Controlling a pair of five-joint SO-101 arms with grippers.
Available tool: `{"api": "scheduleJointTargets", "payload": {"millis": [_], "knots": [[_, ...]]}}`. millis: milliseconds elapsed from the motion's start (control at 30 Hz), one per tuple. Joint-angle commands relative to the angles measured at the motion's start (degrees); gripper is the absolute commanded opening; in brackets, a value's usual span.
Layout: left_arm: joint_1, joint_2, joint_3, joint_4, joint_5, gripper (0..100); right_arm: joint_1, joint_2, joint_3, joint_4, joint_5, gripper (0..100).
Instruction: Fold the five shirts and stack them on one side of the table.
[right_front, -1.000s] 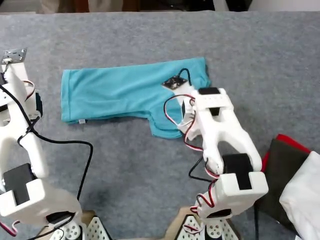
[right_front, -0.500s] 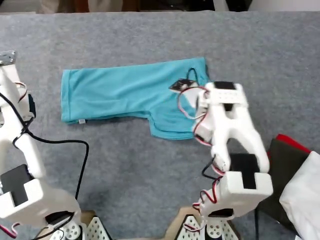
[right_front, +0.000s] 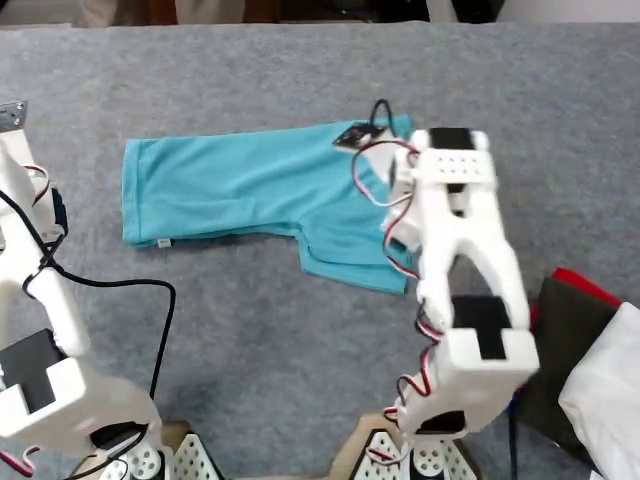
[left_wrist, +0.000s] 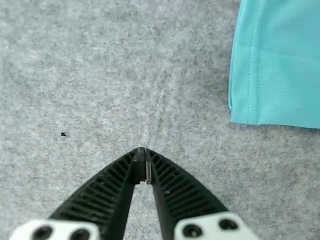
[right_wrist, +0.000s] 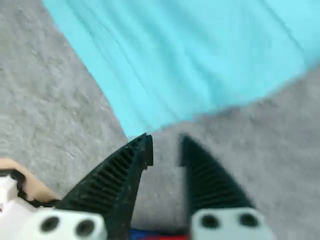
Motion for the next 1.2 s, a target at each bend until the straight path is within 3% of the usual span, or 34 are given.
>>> {"api": "scheduleJointTargets", "payload": {"millis": [0, 833, 1167], "knots": [[0.70, -2.59, 0.00, -0.35, 0.09, 2, -3.30, 3.21, -2.95, -3.25, -3.60, 1.9], [1.32, -2.68, 2.90, -0.79, 0.09, 2, -2.42, 10.07, 5.49, -4.40, 2.37, 2.3], [1.41, -2.68, 2.90, -0.79, 0.09, 2, -4.00, -6.29, 2.59, -4.66, 2.11, 2.3]]}}
